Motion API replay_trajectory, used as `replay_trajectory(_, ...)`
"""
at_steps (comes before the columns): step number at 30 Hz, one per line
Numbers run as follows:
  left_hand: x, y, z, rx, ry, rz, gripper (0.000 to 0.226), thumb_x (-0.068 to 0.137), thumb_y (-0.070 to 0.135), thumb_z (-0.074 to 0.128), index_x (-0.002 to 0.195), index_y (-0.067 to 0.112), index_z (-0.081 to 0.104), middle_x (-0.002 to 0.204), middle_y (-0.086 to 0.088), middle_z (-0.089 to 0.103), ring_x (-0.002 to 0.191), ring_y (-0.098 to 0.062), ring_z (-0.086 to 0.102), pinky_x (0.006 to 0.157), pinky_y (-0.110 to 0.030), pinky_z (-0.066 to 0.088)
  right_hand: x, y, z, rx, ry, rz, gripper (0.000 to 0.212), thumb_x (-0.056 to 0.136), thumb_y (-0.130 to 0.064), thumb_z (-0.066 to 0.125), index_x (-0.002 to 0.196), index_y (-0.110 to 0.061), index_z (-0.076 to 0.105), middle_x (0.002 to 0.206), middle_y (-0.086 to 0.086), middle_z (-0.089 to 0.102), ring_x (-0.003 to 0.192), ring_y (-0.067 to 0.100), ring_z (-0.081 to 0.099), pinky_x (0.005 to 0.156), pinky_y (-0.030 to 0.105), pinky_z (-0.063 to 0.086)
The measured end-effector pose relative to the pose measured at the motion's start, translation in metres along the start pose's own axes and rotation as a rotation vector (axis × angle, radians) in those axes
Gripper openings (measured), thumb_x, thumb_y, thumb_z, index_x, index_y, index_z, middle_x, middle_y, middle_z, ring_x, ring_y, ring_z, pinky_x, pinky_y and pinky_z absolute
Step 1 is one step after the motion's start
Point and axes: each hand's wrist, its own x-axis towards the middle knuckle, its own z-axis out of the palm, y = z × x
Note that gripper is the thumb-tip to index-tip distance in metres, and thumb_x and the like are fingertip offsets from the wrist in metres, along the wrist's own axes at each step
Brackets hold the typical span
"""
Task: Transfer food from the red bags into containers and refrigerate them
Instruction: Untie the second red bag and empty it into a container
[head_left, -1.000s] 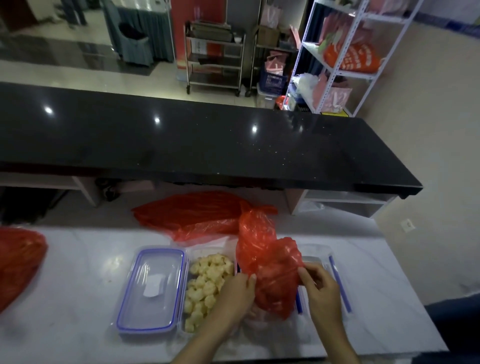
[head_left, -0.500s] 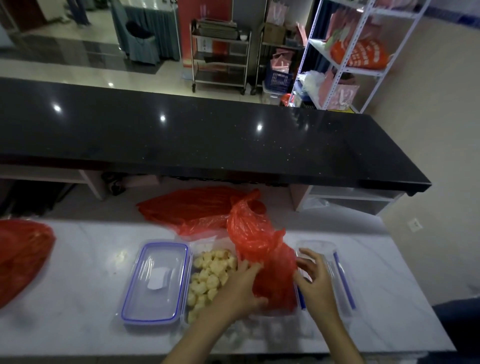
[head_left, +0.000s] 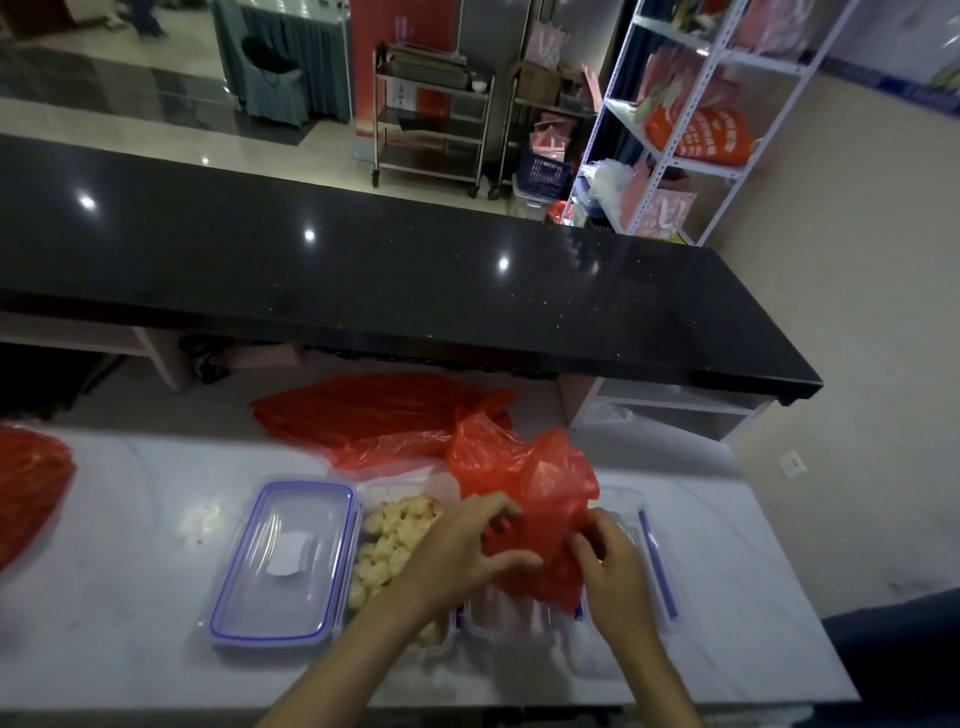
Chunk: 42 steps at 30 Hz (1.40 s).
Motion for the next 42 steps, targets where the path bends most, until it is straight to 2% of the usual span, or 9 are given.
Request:
replay_trajectory(4,-0.003,-0.019,0.012,0.297,-0.099,-0.014,0.052,0.075,0.060,0.079,0.117,0.033,0.064,0.113,0.016,0.065,0.099,-0.002,0.054,0.085,-0.023,0.047,0.003,-0.010,0.004,0.105,-0.068,-0.013,0.019,0.097,0.002,0.060,0.090,-0.015,0.066,0.086,-0.013,0.072,0.081,0.004,0.067,0.069,0.015,0.052)
replay_trajectory(7,-0.005,-0.018,0.012,0.189,-0.008,-0.008,0.013,0.083,0.028,0.078,0.096,0.027,0.076,0.092,0.015,0.074,0.083,0.001,0.062,0.077,-0.021,0.050,-0.001,-0.006,0.004,0.129,-0.045,0.019,0.011,0.095,-0.004,0.067,0.090,-0.015,0.068,0.088,-0.008,0.073,0.083,0.012,0.069,0.072,0.021,0.055)
replay_trajectory(12,-0.005,-0.007,0.000,-0.115,0.119,-0.077,0.029,0.092,0.002,0.067,0.091,0.030,0.073,0.087,0.018,0.073,0.083,0.002,0.068,0.075,-0.011,0.049,-0.019,0.014,0.001,0.026,-0.239,0.056,0.054,0.074,-0.034,0.090,0.120,-0.034,0.063,0.115,-0.024,0.067,0.108,-0.004,0.063,0.086,0.018,0.055)
replay_trajectory(14,-0.004,-0.006,-0.001,-0.185,0.131,-0.060,0.025,0.093,0.003,0.067,0.093,0.028,0.073,0.089,0.015,0.074,0.085,-0.004,0.070,0.077,-0.020,0.055,-0.022,0.020,0.004,-0.109,-0.287,0.036,0.041,0.080,-0.024,0.087,0.109,-0.043,0.065,0.108,-0.032,0.067,0.101,-0.008,0.064,0.082,0.015,0.054)
replay_trajectory(20,-0.008,0.006,-0.009,-0.368,0.217,-0.028,0.009,0.096,0.025,0.071,0.105,0.027,0.073,0.101,0.010,0.075,0.098,-0.009,0.070,0.087,-0.025,0.056,-0.016,0.015,0.005,-0.001,-0.112,-0.008,0.019,0.099,-0.006,0.060,0.096,-0.023,0.069,0.093,-0.012,0.075,0.086,0.010,0.072,0.077,0.026,0.059)
replay_trajectory(24,-0.007,-0.013,-0.016,-0.003,-0.104,-0.015,0.069,0.076,0.062,0.079,0.137,0.041,0.052,0.138,0.020,0.055,0.127,0.001,0.051,0.107,-0.020,0.042,-0.015,-0.008,0.004,0.243,-0.034,0.010,0.017,0.096,-0.022,0.056,0.102,-0.009,0.066,0.101,-0.003,0.073,0.093,0.022,0.074,0.080,0.036,0.063)
replay_trajectory(29,-0.006,-0.024,-0.008,0.038,0.019,0.060,0.022,0.095,0.023,0.071,0.115,0.031,0.073,0.115,0.016,0.072,0.103,0.004,0.063,0.087,-0.018,0.050,-0.015,-0.027,0.008,0.319,0.134,-0.044,0.015,0.094,-0.026,0.057,0.098,-0.017,0.068,0.097,0.001,0.073,0.093,0.023,0.072,0.081,0.036,0.063)
replay_trajectory(35,-0.003,-0.018,-0.015,-0.120,0.142,0.077,0.021,0.095,0.010,0.069,0.112,0.021,0.072,0.106,0.015,0.073,0.098,-0.002,0.068,0.084,-0.020,0.054,-0.010,-0.039,-0.001,0.324,0.183,-0.147,0.010,0.094,-0.016,0.060,0.101,-0.017,0.067,0.119,0.000,0.067,0.112,0.009,0.065,0.089,0.021,0.057)
replay_trajectory(42,-0.010,-0.008,0.000,-0.193,0.022,0.065,0.015,0.096,0.008,0.066,0.107,0.017,0.072,0.101,0.007,0.073,0.092,-0.008,0.069,0.083,-0.034,0.059,-0.024,-0.021,0.000,0.419,0.250,0.029,0.018,0.097,-0.034,0.051,0.097,-0.021,0.063,0.092,-0.003,0.072,0.087,0.013,0.071,0.076,0.028,0.063)
